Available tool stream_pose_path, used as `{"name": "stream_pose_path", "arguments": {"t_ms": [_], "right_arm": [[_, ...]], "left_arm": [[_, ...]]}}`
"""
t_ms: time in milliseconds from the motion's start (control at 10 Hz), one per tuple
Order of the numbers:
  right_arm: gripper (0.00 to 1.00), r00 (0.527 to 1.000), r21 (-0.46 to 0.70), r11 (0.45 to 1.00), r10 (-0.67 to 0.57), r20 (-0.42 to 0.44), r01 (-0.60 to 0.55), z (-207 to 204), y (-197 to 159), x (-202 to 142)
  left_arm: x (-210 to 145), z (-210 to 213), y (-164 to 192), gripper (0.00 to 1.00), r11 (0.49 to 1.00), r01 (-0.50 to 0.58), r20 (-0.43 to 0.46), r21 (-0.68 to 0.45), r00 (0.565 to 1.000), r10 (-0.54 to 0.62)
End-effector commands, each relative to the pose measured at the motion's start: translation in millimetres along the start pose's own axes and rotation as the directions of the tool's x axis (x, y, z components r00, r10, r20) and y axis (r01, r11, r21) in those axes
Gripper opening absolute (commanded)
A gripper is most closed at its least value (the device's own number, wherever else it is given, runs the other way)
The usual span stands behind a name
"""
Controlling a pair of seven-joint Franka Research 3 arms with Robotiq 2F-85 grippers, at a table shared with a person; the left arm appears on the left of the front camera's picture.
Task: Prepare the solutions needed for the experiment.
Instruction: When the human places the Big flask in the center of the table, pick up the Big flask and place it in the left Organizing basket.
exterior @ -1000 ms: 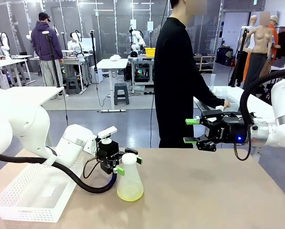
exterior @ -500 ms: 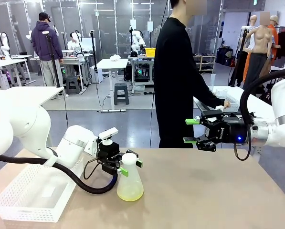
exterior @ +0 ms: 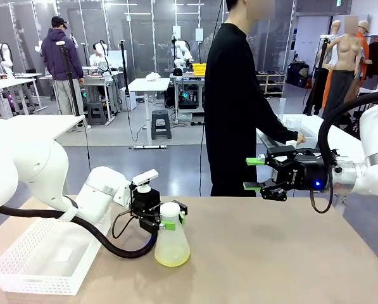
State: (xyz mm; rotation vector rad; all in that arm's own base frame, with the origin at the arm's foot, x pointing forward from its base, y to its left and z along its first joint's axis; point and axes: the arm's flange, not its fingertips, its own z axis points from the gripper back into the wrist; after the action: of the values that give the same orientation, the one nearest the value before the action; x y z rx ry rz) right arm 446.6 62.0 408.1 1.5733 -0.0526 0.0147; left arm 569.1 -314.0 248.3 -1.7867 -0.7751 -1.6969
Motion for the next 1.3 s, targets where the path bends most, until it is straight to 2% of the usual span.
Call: {"name": "stream_pose_path", "arguments": {"t_ms": [0,100,400,600,800,900,1200], "right_arm": [[0.7,1.0,0.002,1.0,0.008,-0.001,-0.008,0,1,1],[0.7,1.0,0.002,1.0,0.008,-0.001,-0.008,0,1,1],[0.7,1.0,0.002,1.0,0.008,-0.001,-0.008,0,1,1],[0.7,1.0,0.002,1.0,0.008,-0.001,-0.008,0,1,1],[0.7,1.0,0.002,1.0,0.008,-0.001,-0.008,0,1,1],[0.7,1.0,0.002,1.0,0.008,-0.001,-0.008,0,1,1],[0.7,1.0,0.002,1.0,0.008,-0.001,-0.008,0,1,1]], "left_arm": [[-4,2,-2,0.04,1.0,-0.023,-0.008,-0.009,1.0,0.023],[-4,2,-1,0.0,1.0,-0.024,-0.009,-0.01,1.0,0.024],[6,-1,-1,0.0,1.0,-0.008,-0.057,-0.017,0.998,0.007],[44,-6,5,0.0,0.999,0.044,-0.062,-0.025,0.997,-0.046],[73,-10,6,0.0,0.998,0.026,-0.036,-0.066,0.999,-0.029],[89,-10,7,0.0,0.997,0.023,-0.067,-0.069,0.997,-0.027],[164,-11,-4,0.0,0.994,0.057,-0.079,-0.093,0.995,-0.064]]}}
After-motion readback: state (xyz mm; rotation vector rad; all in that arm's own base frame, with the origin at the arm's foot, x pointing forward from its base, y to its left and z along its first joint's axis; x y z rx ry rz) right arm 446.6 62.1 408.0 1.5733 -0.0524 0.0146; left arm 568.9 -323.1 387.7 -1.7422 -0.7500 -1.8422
